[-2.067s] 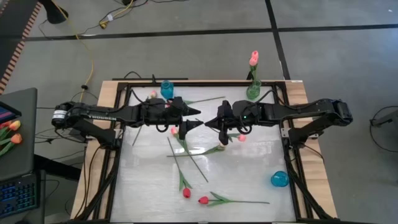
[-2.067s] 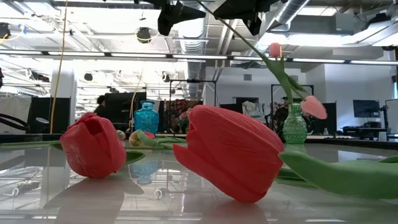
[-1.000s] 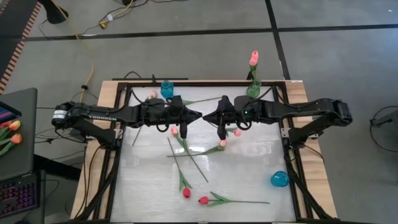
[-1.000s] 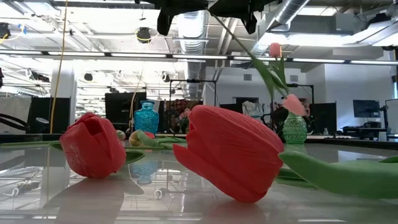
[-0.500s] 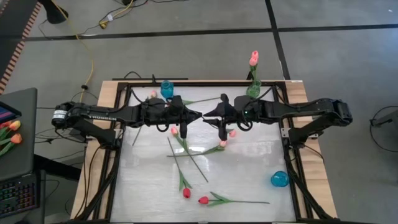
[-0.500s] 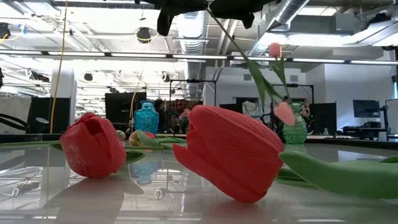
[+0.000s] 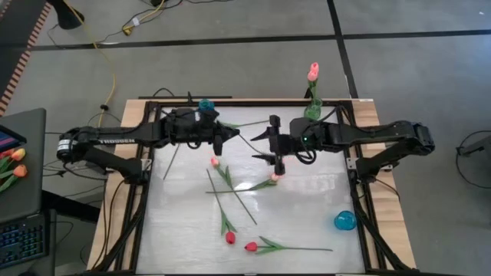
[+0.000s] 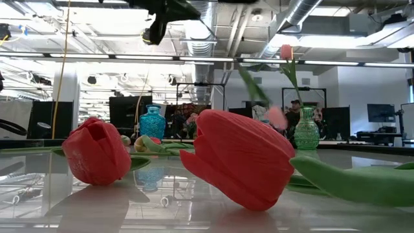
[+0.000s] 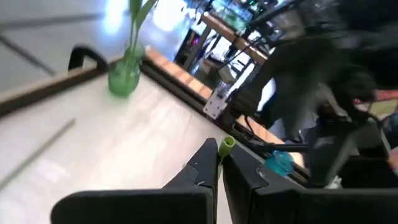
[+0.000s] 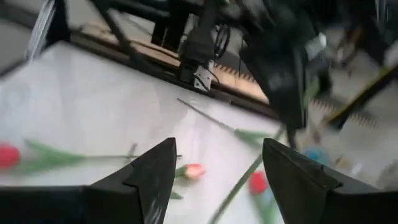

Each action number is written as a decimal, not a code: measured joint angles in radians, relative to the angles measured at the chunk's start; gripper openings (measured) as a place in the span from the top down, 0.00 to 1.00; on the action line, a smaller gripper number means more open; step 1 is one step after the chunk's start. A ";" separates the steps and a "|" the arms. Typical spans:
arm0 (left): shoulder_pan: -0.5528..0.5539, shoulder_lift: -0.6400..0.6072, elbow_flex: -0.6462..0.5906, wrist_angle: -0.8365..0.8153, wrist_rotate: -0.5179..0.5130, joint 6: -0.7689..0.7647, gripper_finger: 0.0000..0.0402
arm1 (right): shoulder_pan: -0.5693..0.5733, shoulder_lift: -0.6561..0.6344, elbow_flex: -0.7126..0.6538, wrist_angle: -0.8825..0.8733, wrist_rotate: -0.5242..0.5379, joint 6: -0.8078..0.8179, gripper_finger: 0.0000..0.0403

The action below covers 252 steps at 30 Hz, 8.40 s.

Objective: Sort flowers into vase by color
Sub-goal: Put the pink flower into the green vase, then put the bottom right light pink flower into the top blue vase

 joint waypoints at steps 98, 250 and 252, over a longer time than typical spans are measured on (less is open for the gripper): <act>0.368 0.004 0.002 -0.190 0.514 -0.130 0.45 | -0.087 -0.171 0.054 -0.035 0.132 -0.253 0.95; 0.193 0.004 0.001 -0.067 0.333 -0.114 0.45 | -0.989 -0.570 -0.825 0.349 0.058 0.480 0.49; 0.193 0.004 0.001 -0.067 0.337 -0.112 0.45 | -0.989 -0.575 -0.804 0.292 0.055 0.475 0.44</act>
